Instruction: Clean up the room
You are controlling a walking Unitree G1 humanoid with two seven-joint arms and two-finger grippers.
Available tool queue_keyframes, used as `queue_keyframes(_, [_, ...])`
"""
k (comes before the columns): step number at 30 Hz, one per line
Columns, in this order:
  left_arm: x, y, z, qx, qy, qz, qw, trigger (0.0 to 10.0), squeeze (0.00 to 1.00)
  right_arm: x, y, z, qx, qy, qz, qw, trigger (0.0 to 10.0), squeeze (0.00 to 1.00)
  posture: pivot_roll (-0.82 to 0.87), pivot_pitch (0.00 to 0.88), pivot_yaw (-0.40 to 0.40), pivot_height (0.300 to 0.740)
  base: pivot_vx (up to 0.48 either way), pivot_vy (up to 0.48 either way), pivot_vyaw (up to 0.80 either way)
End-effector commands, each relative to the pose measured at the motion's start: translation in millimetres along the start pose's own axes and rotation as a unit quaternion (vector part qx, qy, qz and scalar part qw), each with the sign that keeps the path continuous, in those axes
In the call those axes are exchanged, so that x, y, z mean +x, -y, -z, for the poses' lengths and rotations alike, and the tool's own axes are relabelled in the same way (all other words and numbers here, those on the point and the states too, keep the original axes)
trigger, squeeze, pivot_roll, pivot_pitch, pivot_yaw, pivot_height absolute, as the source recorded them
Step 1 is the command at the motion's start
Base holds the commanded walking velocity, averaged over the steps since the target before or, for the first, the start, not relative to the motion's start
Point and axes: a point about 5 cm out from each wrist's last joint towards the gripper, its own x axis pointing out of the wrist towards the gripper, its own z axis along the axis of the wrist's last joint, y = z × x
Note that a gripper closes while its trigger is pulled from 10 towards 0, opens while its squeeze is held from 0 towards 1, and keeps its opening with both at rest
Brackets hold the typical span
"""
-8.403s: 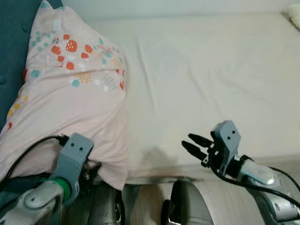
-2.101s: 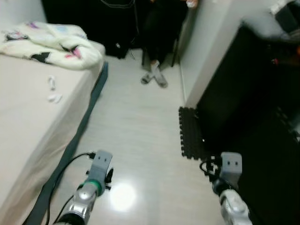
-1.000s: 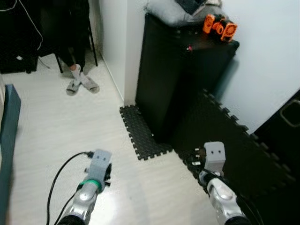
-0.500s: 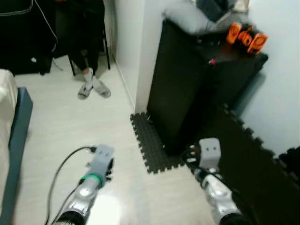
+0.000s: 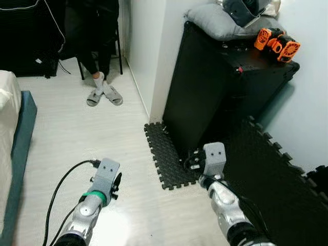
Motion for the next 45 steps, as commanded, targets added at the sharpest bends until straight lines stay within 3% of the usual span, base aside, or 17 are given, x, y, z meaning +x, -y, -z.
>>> queue_keyframes(1, [2.4, 6.8, -4, 0.017, 0.001, 0.034, 0.999, 10.0, 0.00, -5.3, 1.0, 10, 0.022, -0.016, 0.028, 0.999, 10.0, 0.00, 0.09, 0.048, 0.053, 0.740, 0.000, 0.000, 0.00])
queue_keyframes(10, [8.9, -1.1, -15, 0.044, 0.006, 0.050, 0.998, 10.0, 0.00, -8.8, 0.3, 11, 0.039, -0.006, 0.052, 0.998, 10.0, 0.00, 0.06, 0.044, 0.108, 0.740, 0.000, 0.000, 0.00])
queue_keyframes(15, [10.1, -5.8, -18, 0.048, 0.011, 0.030, 0.998, 10.0, 0.00, -6.4, 2.2, 9, 0.013, -0.007, 0.040, 0.999, 10.0, 0.00, 0.07, 0.042, 0.098, 0.740, 0.000, 0.000, 0.00])
queue_keyframes(31, [10.5, 3.1, -16, 0.039, 0.008, 0.021, 0.999, 10.0, 0.00, -5.1, 8.7, 6, -0.013, -0.006, 0.036, 0.999, 10.0, 0.00, 0.06, 0.054, 0.059, 0.740, 0.000, 0.000, 0.74])
queue_keyframes(45, [12.7, 8.8, -20, 0.036, 0.016, 0.017, 0.999, 10.0, 0.00, -8.7, 12.4, 7, -0.002, -0.001, 0.039, 0.999, 10.0, 0.00, 0.05, 0.058, 0.052, 0.740, 0.467, 0.000, 0.16])
